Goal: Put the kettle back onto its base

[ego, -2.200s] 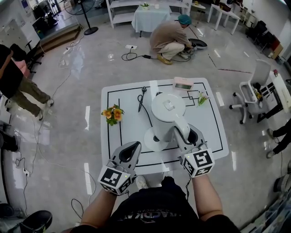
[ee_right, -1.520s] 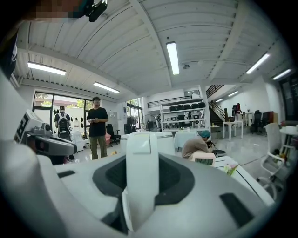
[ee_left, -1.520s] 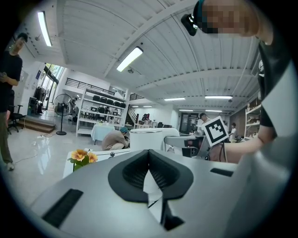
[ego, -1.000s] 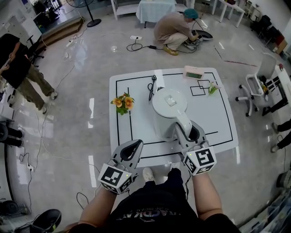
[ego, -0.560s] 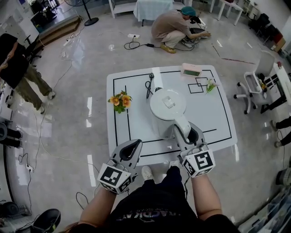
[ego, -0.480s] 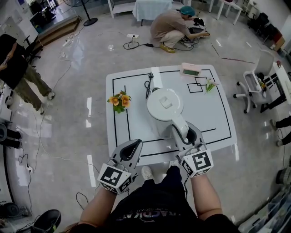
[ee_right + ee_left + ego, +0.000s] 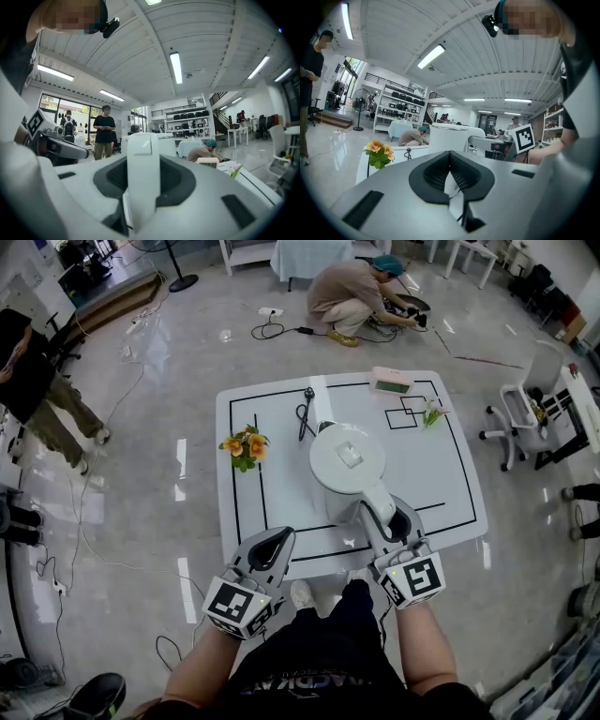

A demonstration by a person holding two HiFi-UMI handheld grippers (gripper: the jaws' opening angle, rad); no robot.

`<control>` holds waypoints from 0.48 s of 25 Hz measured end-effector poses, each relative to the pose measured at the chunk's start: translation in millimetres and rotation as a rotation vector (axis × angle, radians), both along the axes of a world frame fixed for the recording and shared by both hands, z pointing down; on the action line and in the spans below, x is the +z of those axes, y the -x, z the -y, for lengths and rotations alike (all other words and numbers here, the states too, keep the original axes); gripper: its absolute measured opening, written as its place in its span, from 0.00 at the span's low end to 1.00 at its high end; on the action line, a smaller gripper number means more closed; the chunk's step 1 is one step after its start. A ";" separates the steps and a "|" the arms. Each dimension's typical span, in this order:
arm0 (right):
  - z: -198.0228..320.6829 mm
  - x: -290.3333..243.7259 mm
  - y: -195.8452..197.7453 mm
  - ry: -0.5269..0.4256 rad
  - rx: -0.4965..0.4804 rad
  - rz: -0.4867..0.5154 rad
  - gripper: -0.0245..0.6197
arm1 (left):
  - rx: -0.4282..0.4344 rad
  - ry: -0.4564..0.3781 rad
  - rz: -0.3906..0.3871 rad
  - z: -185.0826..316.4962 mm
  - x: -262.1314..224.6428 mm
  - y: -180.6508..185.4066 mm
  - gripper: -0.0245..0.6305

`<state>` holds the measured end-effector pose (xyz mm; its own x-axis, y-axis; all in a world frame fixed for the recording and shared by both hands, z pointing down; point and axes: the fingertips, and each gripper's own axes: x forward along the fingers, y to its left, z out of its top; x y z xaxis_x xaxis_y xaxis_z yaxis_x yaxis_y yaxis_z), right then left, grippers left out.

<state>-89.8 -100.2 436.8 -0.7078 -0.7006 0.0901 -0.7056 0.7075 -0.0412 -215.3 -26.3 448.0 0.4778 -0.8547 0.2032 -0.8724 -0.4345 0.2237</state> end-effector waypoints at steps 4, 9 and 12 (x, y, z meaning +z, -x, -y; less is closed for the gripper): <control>-5.0 2.5 0.3 -0.013 -0.010 -0.018 0.24 | -0.010 0.001 0.004 0.8 0.5 4.8 0.04; 0.5 4.0 -2.0 -0.009 -0.007 0.007 0.24 | -0.009 0.008 0.001 3.6 3.3 5.4 0.04; 3.1 8.5 -3.0 0.008 -0.013 0.012 0.24 | 0.000 0.008 0.001 4.3 3.8 3.1 0.04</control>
<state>-86.8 -103.3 445.3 -0.7176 -0.6910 0.0869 -0.6960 0.7158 -0.0558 -218.4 -30.6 451.8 0.4773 -0.8532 0.2103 -0.8728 -0.4324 0.2265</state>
